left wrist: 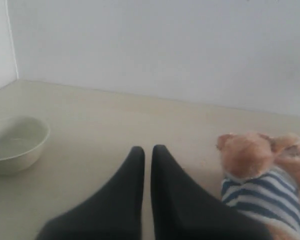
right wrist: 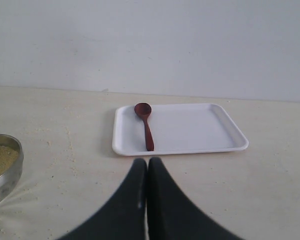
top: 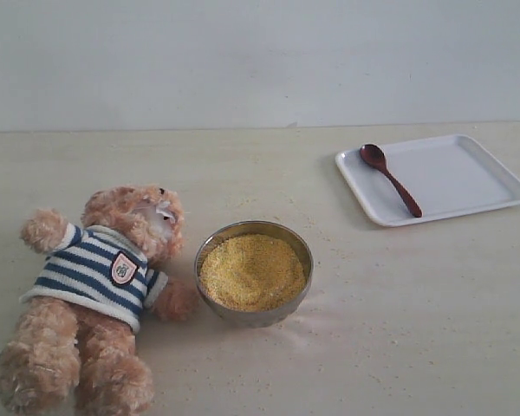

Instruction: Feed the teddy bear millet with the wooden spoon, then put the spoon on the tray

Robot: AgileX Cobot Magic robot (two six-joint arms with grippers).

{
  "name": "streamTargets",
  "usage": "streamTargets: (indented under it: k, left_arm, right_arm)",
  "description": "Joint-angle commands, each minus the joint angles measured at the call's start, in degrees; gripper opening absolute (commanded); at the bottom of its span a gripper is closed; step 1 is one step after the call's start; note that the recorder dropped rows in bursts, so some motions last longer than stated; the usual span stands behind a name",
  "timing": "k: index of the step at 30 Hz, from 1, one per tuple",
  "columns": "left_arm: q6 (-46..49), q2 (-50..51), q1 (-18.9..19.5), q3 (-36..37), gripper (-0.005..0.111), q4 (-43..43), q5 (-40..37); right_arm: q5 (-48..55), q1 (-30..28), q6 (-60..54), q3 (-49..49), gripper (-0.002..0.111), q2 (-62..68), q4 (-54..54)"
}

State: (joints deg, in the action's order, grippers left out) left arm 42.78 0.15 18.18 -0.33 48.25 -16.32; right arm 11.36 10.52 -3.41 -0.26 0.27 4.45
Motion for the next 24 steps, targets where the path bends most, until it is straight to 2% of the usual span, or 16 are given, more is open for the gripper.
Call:
streamTargets:
  k: [1, 6, 12, 24]
  left_arm:
    - [-13.4, -0.2, 0.0, 0.3, 0.005, -15.0, 0.9]
    - [-23.8, -0.2, 0.0, 0.3, 0.005, -23.7, 4.2]
    - [-34.9, -0.2, 0.0, 0.3, 0.005, -35.9, 4.3]
    - [-42.0, -0.2, 0.0, 0.3, 0.005, -40.5, 5.6]
  right_arm:
    - [0.0, -0.1, -0.2, 0.3, 0.001, -0.3, -0.2]
    - [0.0, -0.1, -0.2, 0.3, 0.001, -0.3, -0.2]
    - [0.0, -0.1, -0.2, 0.3, 0.001, -0.3, -0.2]
    - [0.0, -0.1, -0.2, 0.3, 0.001, -0.3, -0.2]
